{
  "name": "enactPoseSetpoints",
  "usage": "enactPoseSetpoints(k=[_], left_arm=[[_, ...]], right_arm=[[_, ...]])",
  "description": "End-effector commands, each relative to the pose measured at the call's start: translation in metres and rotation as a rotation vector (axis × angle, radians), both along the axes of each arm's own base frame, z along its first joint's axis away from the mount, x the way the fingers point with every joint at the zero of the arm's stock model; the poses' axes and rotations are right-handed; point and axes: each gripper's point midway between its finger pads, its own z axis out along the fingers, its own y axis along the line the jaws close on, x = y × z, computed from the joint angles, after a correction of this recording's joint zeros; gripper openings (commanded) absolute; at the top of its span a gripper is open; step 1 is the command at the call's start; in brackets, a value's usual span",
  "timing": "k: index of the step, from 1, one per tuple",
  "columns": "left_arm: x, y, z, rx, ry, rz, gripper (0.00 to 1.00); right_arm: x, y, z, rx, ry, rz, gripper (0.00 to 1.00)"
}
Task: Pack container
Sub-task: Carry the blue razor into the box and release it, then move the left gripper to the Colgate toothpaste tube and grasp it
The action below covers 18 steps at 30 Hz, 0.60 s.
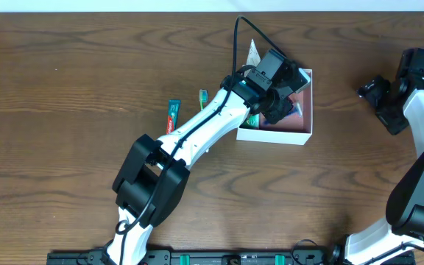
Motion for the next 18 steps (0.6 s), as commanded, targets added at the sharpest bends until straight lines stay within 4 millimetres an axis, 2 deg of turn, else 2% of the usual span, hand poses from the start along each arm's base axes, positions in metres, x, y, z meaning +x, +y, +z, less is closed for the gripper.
enactPoseSetpoints(k=[1, 3, 5, 8, 10, 12, 13, 14, 16, 18], left_arm=[[0.002, 0.004, -0.005, 0.019, -0.007, 0.005, 0.35], [0.002, 0.003, -0.001, 0.014, -0.012, 0.005, 0.4], [0.001, 0.004, 0.013, -0.002, -0.022, 0.011, 0.42], [-0.005, 0.012, 0.05, -0.036, -0.037, 0.035, 0.51], [-0.016, 0.027, 0.084, -0.05, -0.049, 0.047, 0.65], [-0.027, 0.048, 0.114, -0.061, -0.058, 0.069, 0.79], [-0.032, 0.063, 0.129, -0.058, -0.066, 0.09, 0.93], [-0.034, 0.081, 0.141, -0.046, -0.07, 0.136, 0.98], [-0.034, 0.121, 0.156, 0.006, -0.084, 0.253, 0.98], [-0.031, 0.162, 0.159, 0.088, -0.101, 0.359, 0.98]], right_arm=[[-0.001, -0.001, -0.002, -0.004, 0.008, -0.017, 0.99], [-0.001, -0.001, -0.002, -0.004, 0.008, -0.017, 0.99], [-0.001, -0.001, -0.002, -0.004, 0.008, -0.017, 0.99], [-0.001, -0.001, -0.002, -0.004, 0.008, -0.017, 0.99], [-0.001, -0.001, -0.002, -0.004, 0.008, -0.016, 0.99], [-0.001, -0.001, -0.002, -0.004, 0.008, -0.017, 0.99], [-0.001, -0.001, -0.002, -0.004, 0.008, -0.017, 0.99], [-0.001, -0.001, -0.002, -0.004, 0.008, -0.017, 0.99], [-0.001, -0.001, -0.002, -0.004, 0.008, -0.017, 0.99], [-0.001, -0.001, -0.002, -0.004, 0.008, -0.017, 0.99]])
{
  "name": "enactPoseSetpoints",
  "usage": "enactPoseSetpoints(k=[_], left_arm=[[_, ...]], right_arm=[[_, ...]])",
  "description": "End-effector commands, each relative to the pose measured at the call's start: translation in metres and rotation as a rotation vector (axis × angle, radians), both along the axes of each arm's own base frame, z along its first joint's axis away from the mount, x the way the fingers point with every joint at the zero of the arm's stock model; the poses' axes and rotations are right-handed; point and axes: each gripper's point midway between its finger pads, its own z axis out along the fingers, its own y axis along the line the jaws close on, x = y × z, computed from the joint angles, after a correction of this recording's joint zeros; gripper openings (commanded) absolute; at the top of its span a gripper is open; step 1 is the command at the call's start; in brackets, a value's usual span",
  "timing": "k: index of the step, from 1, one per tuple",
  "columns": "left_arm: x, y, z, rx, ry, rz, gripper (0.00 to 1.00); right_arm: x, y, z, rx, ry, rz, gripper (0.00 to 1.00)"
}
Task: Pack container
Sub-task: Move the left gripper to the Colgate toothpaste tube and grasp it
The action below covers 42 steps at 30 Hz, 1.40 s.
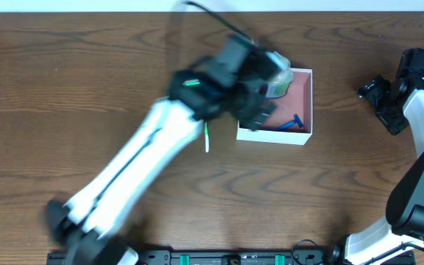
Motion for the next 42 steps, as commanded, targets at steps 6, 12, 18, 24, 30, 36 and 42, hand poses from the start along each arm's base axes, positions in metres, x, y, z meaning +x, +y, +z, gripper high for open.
enactPoseSetpoints(k=[6, 12, 18, 24, 30, 36, 42], left_arm=[[0.035, 0.132, -0.031, 0.143, 0.109, 0.554, 0.98], [0.045, 0.176, -0.111, 0.225, 0.301, 0.731, 0.98], [0.046, 0.201, -0.172, 0.29, 0.476, 0.876, 0.98], [0.041, 0.203, -0.206, 0.343, 0.559, 0.875, 0.98], [0.041, 0.195, -0.229, 0.333, 0.62, 0.856, 0.98], [0.04, 0.195, -0.245, 0.351, 0.643, 0.855, 0.98], [0.038, 0.19, -0.258, 0.32, 0.661, 0.843, 0.98]], right_arm=[[-0.001, -0.001, -0.002, -0.003, 0.007, -0.016, 0.99], [-0.001, -0.001, -0.002, -0.003, 0.007, -0.016, 0.99], [-0.001, -0.001, -0.002, -0.003, 0.007, -0.016, 0.99], [-0.001, -0.001, -0.002, -0.003, 0.007, -0.016, 0.99], [-0.001, -0.001, -0.002, -0.003, 0.008, -0.016, 0.99], [-0.001, -0.001, -0.002, -0.003, 0.007, -0.016, 0.99], [-0.001, -0.001, -0.002, -0.003, 0.007, -0.016, 0.99]])
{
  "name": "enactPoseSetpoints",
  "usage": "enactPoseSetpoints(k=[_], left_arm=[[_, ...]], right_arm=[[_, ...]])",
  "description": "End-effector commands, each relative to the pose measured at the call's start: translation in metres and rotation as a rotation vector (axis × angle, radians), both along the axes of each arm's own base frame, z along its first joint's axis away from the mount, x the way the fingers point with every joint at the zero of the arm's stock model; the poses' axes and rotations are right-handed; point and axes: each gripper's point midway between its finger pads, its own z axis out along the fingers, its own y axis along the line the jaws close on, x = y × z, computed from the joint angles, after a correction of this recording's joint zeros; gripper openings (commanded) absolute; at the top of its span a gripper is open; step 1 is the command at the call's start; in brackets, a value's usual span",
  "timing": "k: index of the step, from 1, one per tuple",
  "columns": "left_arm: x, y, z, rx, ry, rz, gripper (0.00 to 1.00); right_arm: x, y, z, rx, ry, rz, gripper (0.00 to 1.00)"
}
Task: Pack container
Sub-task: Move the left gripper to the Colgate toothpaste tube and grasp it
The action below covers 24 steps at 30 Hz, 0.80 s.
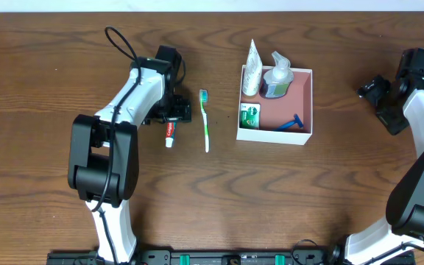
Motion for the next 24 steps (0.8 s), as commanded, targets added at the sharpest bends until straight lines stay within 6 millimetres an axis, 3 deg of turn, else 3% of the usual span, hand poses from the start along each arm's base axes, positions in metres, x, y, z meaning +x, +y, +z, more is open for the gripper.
enactPoseSetpoints(k=[1, 9, 18, 21, 24], left_arm=[[-0.008, -0.004, -0.014, -0.029, 0.037, 0.01, 0.98], [-0.015, -0.004, -0.028, -0.037, 0.04, 0.01, 0.98], [-0.016, -0.004, -0.029, -0.037, 0.043, 0.01, 0.99], [-0.016, -0.004, -0.029, -0.037, 0.043, 0.01, 0.88], [-0.016, -0.004, -0.029, -0.037, 0.043, 0.01, 0.7]], right_arm=[[-0.001, -0.001, -0.002, -0.003, 0.007, -0.016, 0.99], [-0.001, -0.001, -0.002, -0.003, 0.007, -0.016, 0.99], [-0.001, -0.001, -0.002, -0.003, 0.007, -0.016, 0.99], [-0.001, -0.001, -0.002, -0.003, 0.007, -0.016, 0.99], [-0.001, -0.001, -0.002, -0.003, 0.007, -0.016, 0.99]])
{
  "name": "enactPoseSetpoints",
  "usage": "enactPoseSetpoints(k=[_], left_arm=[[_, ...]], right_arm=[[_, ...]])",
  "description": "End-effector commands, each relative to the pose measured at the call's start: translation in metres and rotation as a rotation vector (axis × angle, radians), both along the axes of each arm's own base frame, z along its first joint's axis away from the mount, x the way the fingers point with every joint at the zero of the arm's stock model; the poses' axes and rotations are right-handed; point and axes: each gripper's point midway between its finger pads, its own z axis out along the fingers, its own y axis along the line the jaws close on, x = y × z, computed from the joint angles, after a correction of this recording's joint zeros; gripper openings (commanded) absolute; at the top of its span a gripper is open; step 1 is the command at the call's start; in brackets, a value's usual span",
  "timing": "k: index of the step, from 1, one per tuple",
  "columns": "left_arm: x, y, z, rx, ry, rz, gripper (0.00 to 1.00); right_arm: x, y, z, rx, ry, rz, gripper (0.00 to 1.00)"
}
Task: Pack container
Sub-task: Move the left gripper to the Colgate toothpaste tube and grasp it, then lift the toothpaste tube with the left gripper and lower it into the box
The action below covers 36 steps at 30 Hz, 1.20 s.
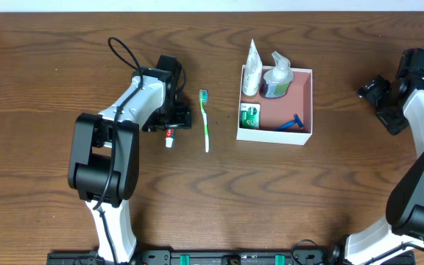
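A white box with a pink floor (pixel 300 99) holds a white tube (pixel 251 60), a pump bottle (pixel 277 76), a green pack (pixel 250 113) and a blue razor (pixel 291 124). Left of it on the table lies a green and white toothbrush (pixel 205 122). Further left lies a small toothpaste tube (pixel 168 138), only its capped end showing. My left gripper (pixel 169 125) sits right over that tube, its fingers spread wide to either side. My right gripper (pixel 368 91) hangs at the far right, shut and empty.
The wooden table (pixel 285 199) carries nothing else. A black cable (pixel 120 50) loops off the left arm toward the back. The right arm stands along the right edge, well away from the box.
My left gripper has shifted slightly toward the front, now covering more of the toothpaste tube. The toothbrush, the box, its contents and the right arm are unchanged.
My left gripper first reached into the box, hiding most of its contents. Then it was swinging away to the left, blurred, with the pump bottle standing in the box. After that it was above the toothpaste tube, and now sits closer over it.
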Motion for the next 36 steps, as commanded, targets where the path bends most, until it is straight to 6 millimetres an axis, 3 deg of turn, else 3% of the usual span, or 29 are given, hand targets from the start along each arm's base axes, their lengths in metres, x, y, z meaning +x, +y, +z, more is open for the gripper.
enactPoseSetpoints(k=[1, 6, 11, 14, 23, 26, 30, 34, 36], left_arm=[[-0.005, 0.002, -0.008, 0.007, 0.027, 0.0, 0.64], [-0.005, 0.002, -0.008, 0.007, 0.027, 0.0, 0.41], [-0.005, 0.002, -0.008, 0.007, 0.027, 0.0, 0.39], [-0.005, 0.002, -0.008, 0.007, 0.027, 0.0, 0.26], [0.0, 0.001, -0.002, 0.004, 0.014, -0.001, 0.25], [0.01, -0.002, 0.014, -0.005, -0.024, -0.007, 0.25], [0.029, -0.006, 0.055, -0.024, -0.105, -0.011, 0.25], [0.046, -0.016, 0.112, -0.06, -0.233, -0.024, 0.25], [0.052, -0.031, 0.147, -0.114, -0.324, -0.08, 0.25]], right_arm=[[-0.001, -0.001, -0.002, -0.003, 0.007, -0.016, 0.99], [-0.001, -0.001, -0.002, -0.003, 0.007, -0.016, 0.99], [-0.001, -0.001, -0.002, -0.003, 0.007, -0.016, 0.99], [-0.001, -0.001, -0.002, -0.003, 0.007, -0.016, 0.99], [-0.001, -0.001, -0.002, -0.003, 0.007, -0.016, 0.99], [-0.001, -0.001, -0.002, -0.003, 0.007, -0.016, 0.99], [-0.001, -0.001, -0.002, -0.003, 0.007, -0.016, 0.99], [-0.001, -0.001, -0.002, -0.003, 0.007, -0.016, 0.99], [-0.001, -0.001, -0.002, -0.003, 0.007, -0.016, 0.99]])
